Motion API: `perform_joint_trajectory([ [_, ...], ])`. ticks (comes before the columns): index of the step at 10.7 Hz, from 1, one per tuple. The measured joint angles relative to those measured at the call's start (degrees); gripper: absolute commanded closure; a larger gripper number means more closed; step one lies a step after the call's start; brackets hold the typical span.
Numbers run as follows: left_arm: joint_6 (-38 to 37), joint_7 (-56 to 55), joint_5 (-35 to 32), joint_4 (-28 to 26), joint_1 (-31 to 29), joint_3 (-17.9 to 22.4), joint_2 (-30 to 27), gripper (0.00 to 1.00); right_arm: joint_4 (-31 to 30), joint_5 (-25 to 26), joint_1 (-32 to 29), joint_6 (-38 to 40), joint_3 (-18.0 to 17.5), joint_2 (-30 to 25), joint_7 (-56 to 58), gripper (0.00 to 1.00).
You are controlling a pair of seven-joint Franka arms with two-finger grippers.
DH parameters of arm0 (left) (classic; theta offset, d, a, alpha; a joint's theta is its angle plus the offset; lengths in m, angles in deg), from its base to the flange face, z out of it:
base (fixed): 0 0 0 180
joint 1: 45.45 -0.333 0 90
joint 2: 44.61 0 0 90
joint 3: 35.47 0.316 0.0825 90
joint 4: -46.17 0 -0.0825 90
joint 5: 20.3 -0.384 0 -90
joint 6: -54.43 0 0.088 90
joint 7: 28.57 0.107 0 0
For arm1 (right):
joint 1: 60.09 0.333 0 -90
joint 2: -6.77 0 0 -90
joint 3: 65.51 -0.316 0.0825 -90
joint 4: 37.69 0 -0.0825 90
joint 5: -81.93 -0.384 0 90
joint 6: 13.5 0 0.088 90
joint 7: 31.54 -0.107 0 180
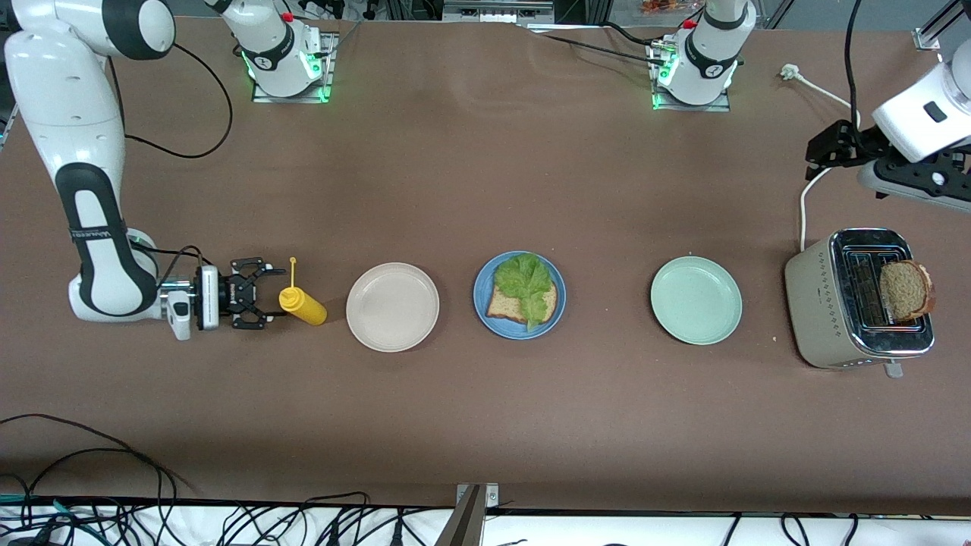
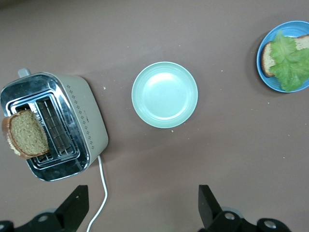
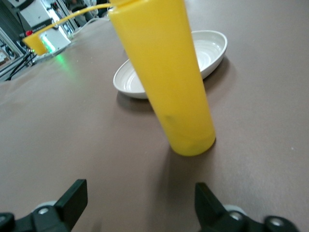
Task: Make sandwich in blue plate with both arms
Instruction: 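Close the right gripper around the yellow mustard bottle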
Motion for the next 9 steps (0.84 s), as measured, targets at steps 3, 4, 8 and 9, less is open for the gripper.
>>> perform_joint_trajectory([
  [3, -0.43, -0.27, 0.04, -0.65, 7.50, 8.13, -0.96, 0.00, 1.15, -3.42, 0.34, 0.80, -1.91, 1.17, 0.26, 0.00],
  [4, -0.78, -0.20, 0.25, -0.68, 8.93, 9.95, -0.96, 0.00, 1.27, -4.17, 0.55, 0.81, -2.72, 1.17, 0.26, 0.00],
  [8, -3.31, -0.19, 1.33, -0.68, 9.73, 10.96, -0.97, 0.00, 3.18, -5.11, 1.12, 0.81, -4.22, 1.17, 0.26, 0.00],
  [9, -3.66, -0.19, 1.34, -0.68, 9.73, 11.01, -0.98, 0.00, 3.76, -5.14, 1.10, 0.80, -4.21, 1.17, 0.26, 0.00],
])
